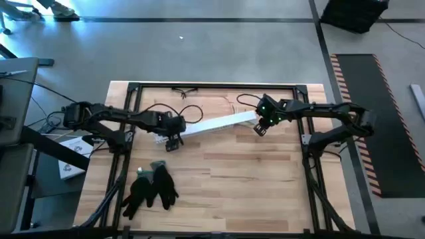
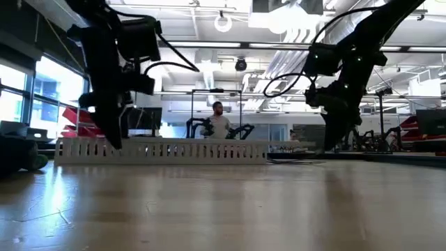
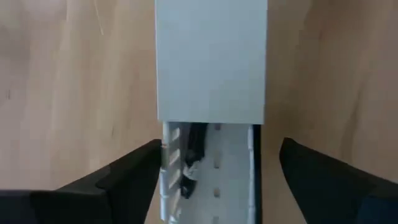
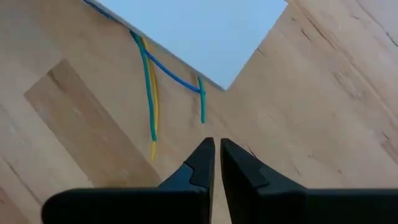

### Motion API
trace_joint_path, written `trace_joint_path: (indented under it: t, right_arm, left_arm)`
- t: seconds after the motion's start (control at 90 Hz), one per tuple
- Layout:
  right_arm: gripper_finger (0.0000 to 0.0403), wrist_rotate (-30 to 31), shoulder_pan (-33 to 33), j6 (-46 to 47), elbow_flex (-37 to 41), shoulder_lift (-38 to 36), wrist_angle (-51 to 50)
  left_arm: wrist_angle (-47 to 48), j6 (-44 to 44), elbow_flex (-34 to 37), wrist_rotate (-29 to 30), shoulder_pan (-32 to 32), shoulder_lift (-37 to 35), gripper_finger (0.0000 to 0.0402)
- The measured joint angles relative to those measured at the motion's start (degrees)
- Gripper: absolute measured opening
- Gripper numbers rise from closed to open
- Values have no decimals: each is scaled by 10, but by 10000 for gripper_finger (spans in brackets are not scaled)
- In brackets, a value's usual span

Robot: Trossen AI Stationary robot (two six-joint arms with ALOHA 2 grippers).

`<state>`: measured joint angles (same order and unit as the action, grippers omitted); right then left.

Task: Ziptie cables
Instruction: Close the white cable duct

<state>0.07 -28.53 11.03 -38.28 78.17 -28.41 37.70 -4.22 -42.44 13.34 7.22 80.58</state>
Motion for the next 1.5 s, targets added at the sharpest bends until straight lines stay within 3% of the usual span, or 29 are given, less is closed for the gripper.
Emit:
trace_joint_path:
  t: [0.2,0.333,0.578,0.767,1.1,1.3,1.5]
  right_arm:
    - [11,1,0,-10,0,-7,-3]
    - [11,13,-11,-10,1,-40,-25]
    - [11,32,-62,-6,1,-90,-101]
    - [11,37,-100,-9,1,-83,-117]
    - [11,30,-113,10,1,-49,-53]
    - [11,25,-108,20,2,6,16]
    - [11,21,-86,41,3,12,42]
  left_arm:
    - [-18,-35,31,36,-27,0,304]
    - [-37,-36,37,37,-36,3,282]
    - [-134,25,61,36,-32,2,218]
    - [-182,66,63,33,-23,3,203]
    - [-224,109,63,34,-9,8,201]
    - [-266,125,61,40,-4,57,201]
    - [-305,139,62,54,-2,86,201]
